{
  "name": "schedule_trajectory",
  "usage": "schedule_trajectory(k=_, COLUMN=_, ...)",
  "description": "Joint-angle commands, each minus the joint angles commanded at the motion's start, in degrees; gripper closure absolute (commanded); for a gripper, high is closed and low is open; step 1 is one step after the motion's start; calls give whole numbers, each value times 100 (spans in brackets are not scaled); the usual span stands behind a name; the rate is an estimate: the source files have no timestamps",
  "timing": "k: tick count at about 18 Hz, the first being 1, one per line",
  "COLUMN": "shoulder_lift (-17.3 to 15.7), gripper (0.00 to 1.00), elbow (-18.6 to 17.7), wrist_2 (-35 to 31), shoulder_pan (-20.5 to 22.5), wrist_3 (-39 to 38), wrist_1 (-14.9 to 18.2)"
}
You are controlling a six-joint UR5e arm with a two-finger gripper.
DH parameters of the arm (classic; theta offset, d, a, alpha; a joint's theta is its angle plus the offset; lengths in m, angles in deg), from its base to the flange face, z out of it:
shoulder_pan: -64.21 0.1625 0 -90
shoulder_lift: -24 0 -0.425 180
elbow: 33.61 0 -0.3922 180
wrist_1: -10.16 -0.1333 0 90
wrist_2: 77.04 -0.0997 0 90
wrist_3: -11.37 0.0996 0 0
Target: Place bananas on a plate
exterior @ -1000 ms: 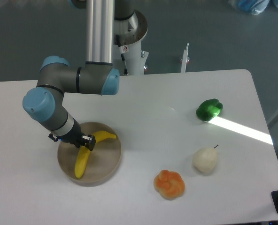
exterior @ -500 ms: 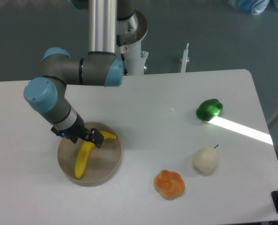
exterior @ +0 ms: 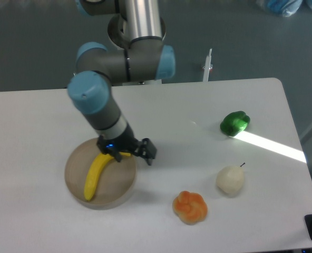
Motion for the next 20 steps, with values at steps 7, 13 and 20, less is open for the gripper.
schedule_trajectory(k=7, shoulder_lift=-115, gripper=0, elbow=-70, wrist_2=27, shoulder_pan=844, wrist_3=2521, wrist_1=26)
schedule_trajectory(k=13, shoulder_lift=-282, gripper=0, elbow=-88, wrist_2=554, shoulder_pan=1460, wrist_3=3693, wrist_1=18)
schedule_trajectory(k=20, shoulder_lift=-308, gripper=0, elbow=-44, wrist_2=572, shoulder_pan=1593, wrist_3=3755, wrist_1=18)
